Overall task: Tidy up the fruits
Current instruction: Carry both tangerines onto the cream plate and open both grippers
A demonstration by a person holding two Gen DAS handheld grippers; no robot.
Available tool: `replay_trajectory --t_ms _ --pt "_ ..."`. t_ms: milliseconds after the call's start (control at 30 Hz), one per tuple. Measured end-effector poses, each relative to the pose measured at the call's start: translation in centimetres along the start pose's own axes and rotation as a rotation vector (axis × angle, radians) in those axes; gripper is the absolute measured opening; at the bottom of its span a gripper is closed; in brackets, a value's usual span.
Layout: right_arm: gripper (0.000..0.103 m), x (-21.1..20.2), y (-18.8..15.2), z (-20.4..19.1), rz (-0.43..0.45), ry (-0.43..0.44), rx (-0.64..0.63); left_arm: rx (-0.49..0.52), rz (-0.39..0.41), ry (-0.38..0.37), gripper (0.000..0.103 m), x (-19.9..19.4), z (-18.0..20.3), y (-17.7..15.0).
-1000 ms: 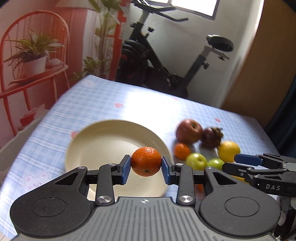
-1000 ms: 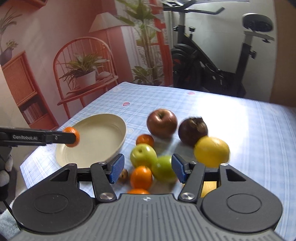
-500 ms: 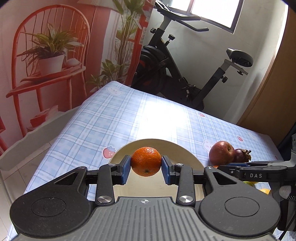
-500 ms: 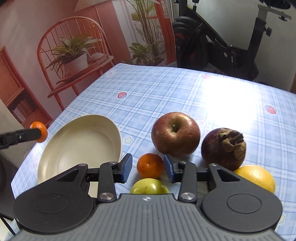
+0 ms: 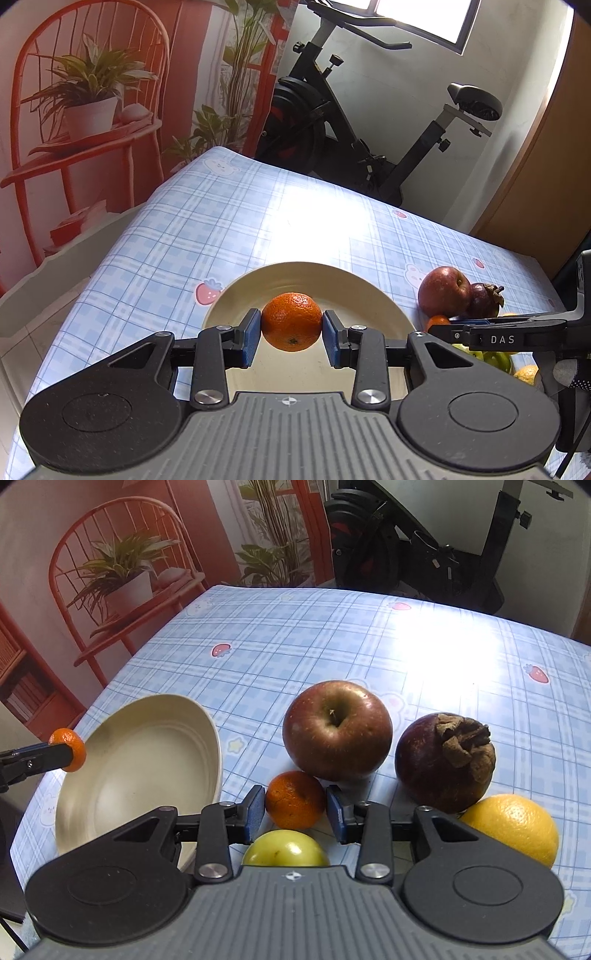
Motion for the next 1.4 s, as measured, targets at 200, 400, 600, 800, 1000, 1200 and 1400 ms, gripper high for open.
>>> replay_trajectory --t_ms 200,400,600,800,1000,1200,1400 --pt "0.037 -2.1 0.7 -1.4 0.051 0.032 -0.034 0.005 -0.011 -0.017 0.038 0.2 -0.1 0.3" --pt "0.037 -0.9 3.8 -5.0 0.077 0.083 -0.181 0.028 -0.053 -0.016 0.038 2.6 -0.2 1.6" --pt "0.037 3.4 4.5 -9.1 0.036 0.060 -0.470 -0.006 -0.119 -0.030 0.038 5.5 -0.7 2.5" --pt "0.037 5.2 4.5 -10.7 0.043 0.058 -0.559 -0.051 -0.181 -0.037 0.038 7.5 -1.6 2.2" --pt "0.037 6.1 4.8 -11.1 0.062 0.036 -0.588 -0.081 -0.192 -0.052 0.038 8.3 -1.7 2.5" --pt "0.038 6.6 4.7 -11.3 0.059 0.011 -0.592 -0.079 -0.212 -0.063 0.039 8.7 -1.1 2.7" --pt "0.049 4.9 4.4 -10.8 0.093 0.010 -0.567 -0.070 -0.192 -0.061 0.052 8.2 -0.7 2.6"
Point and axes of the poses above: each gripper's, at about its wrist camera, not at the fingertips, and x roughly the way its jaws point, z to its right, y to its top, the point moved 8 cm from there along x, roughly the way its jaws point, and after that the axes turned 11 degrees about -x, right-handed, at the moved point
